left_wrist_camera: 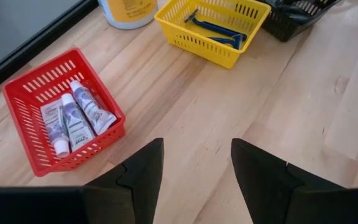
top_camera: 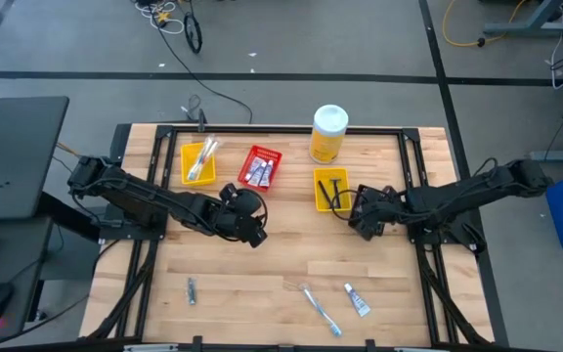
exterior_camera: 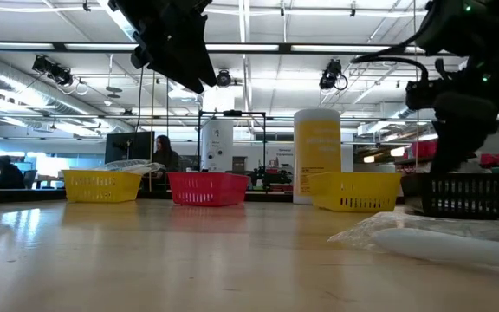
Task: Pick & Place Travel size toiletries
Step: Put the silver nail cutter into the black basket, then put the blue toothbrush into the left yellow basket
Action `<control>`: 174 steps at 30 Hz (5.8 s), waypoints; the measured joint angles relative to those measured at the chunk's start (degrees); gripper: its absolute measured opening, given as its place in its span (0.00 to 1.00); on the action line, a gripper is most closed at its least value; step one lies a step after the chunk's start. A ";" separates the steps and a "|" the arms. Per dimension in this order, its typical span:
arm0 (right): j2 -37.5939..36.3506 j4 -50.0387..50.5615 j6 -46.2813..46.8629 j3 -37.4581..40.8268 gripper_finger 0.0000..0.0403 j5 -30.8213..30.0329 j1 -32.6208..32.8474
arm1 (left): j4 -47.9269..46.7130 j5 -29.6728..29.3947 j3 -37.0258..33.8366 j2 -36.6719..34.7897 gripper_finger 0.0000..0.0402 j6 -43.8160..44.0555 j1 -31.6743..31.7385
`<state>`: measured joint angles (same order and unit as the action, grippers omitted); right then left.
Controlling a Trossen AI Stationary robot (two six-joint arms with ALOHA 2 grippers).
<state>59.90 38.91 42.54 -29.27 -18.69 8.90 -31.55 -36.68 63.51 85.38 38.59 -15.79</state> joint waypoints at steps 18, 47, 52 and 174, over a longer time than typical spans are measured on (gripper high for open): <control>-0.02 -0.58 -2.73 -4.64 0.46 1.85 -0.04 | 1.33 4.76 0.00 0.02 0.50 1.01 -0.04; 1.52 -28.30 -8.88 -5.21 0.48 14.58 7.78 | 10.21 12.40 0.00 0.02 0.50 -5.58 -5.58; 8.13 -39.18 -3.43 -5.29 0.47 14.88 15.91 | 10.14 10.60 0.00 0.01 0.50 -4.74 -5.58; 46.12 -26.65 -16.67 -35.11 0.00 5.24 18.98 | 31.24 38.24 1.86 21.78 0.63 -30.82 -0.98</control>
<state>106.02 12.26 25.86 -64.38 -13.45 27.88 -0.31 1.56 65.36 107.16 7.77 -16.78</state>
